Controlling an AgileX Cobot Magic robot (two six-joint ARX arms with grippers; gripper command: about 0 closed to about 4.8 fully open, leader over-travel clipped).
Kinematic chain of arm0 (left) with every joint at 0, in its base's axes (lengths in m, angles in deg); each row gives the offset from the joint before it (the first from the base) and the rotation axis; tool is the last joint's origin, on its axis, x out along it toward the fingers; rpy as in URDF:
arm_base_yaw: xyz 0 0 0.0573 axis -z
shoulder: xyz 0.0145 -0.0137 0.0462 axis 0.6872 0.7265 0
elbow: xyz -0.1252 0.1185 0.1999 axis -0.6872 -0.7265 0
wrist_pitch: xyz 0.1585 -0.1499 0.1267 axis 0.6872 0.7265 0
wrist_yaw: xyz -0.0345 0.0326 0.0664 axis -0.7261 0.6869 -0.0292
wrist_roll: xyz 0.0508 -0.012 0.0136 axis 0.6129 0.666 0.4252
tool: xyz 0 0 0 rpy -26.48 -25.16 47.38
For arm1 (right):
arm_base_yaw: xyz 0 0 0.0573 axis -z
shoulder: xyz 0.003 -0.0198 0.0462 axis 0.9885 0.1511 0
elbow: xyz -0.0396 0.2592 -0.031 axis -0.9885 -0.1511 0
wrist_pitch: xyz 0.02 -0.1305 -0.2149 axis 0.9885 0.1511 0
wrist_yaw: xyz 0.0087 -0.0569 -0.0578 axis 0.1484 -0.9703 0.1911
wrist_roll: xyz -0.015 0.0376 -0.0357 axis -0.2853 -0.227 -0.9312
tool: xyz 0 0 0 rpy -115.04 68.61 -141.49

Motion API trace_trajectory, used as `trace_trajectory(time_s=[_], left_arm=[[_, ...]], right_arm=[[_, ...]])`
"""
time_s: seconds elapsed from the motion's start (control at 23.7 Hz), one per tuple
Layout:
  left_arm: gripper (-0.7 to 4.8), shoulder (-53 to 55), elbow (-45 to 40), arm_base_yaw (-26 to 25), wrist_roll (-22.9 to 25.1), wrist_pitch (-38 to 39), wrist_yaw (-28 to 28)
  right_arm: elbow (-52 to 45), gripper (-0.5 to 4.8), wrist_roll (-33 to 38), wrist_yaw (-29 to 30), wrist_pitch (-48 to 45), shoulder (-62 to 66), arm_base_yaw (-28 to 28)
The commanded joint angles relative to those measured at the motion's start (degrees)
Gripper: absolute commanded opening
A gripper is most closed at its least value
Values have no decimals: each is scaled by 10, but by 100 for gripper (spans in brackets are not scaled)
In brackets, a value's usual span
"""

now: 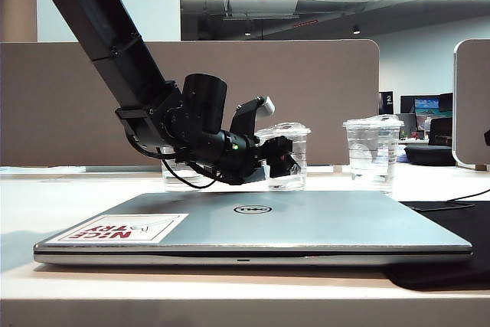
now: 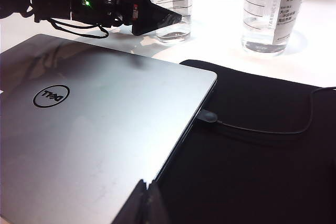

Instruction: Pick up the coffee cup on the middle and place it on the left side of the laptop.

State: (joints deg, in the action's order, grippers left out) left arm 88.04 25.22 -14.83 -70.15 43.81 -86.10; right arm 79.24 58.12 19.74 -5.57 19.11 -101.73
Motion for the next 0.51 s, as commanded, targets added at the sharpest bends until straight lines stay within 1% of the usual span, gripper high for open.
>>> trace_trajectory(time_s=[0.04, 0.3, 0.34, 0.51], left_arm=[[295, -11, 0, 2, 1, 9, -21], [295, -44, 0, 2, 20, 10, -22], [295, -52, 0, 1, 20, 10, -34], [295, -72, -6, 1, 29, 21, -52]], right_arm=[[-2, -5, 0, -1, -10, -1, 0], [-2, -5, 0, -1, -10, -1, 0], [-2, -5, 0, -1, -10, -1, 0], [-2, -5, 0, -1, -10, -1, 0]])
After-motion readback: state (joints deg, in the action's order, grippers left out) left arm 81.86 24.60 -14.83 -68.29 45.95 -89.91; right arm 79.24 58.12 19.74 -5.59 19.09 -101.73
